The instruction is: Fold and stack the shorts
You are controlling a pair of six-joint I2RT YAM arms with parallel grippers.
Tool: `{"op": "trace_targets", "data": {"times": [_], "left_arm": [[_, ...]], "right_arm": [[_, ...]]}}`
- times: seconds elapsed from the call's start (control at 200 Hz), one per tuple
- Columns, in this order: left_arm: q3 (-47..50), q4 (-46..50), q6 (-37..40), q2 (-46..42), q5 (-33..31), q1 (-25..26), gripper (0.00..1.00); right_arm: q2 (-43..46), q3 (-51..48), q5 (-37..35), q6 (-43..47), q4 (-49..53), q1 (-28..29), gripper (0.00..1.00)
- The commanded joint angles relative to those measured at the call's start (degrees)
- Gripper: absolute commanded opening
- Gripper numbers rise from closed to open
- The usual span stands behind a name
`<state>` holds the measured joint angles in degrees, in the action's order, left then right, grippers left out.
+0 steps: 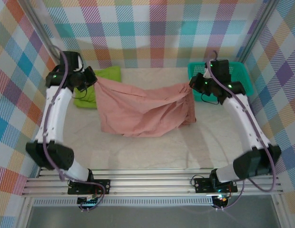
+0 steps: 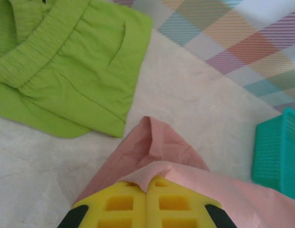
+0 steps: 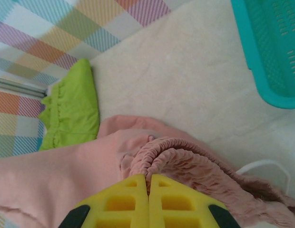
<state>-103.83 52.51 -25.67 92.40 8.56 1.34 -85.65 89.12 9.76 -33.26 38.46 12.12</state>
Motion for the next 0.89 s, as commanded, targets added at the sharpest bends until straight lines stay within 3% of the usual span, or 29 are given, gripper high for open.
{"op": "trace_targets", "data": {"times": [0.0, 0.09, 0.205, 0.27, 0.31, 0.415, 0.6, 0.695, 0.89], "left_arm": [[-11.92, -4.94, -1.48, 6.59, 0.29, -0.78, 0.00], [-33.83, 0.39, -2.67, 18.05, -0.51, -0.77, 0.00], [-67.95, 5.26, -7.98, 33.10, -0.46, -1.85, 0.00], [-69.50, -0.42, -14.16, 32.48, 2.53, -4.00, 0.00], [-66.32, -4.37, -15.71, 29.44, 2.57, -4.65, 0.00], [-56.04, -13.95, -13.68, 18.13, 1.49, -4.68, 0.00], [-38.55, -19.13, -3.66, -0.90, 1.69, -4.18, 0.00], [-17.45, -25.63, 0.36, -13.18, 2.42, -3.54, 0.00], [26.57, -38.10, 0.21, -34.31, 3.83, -1.74, 0.00]], "right_arm": [[-8.84, 12.62, 2.43, -1.47, -5.35, 0.54, 0.00], [-20.48, 31.17, 5.05, -2.03, -2.28, 0.54, 0.00], [-35.92, 65.46, 7.67, -2.51, 5.45, 0.54, 0.00], [-41.14, 79.08, 10.25, -3.81, 3.98, 0.46, 0.00], [-40.84, 80.48, 12.53, -4.34, 0.22, 0.35, 0.00], [-31.13, 67.40, 18.20, -3.48, -11.86, 0.36, 0.00], [-7.21, 26.40, 17.24, 2.95, -31.99, 0.36, 0.00], [-0.54, 10.88, 17.23, 8.60, -34.51, 0.38, 0.00], [6.82, -15.85, 17.62, 11.72, -37.14, 0.36, 0.00]]}}
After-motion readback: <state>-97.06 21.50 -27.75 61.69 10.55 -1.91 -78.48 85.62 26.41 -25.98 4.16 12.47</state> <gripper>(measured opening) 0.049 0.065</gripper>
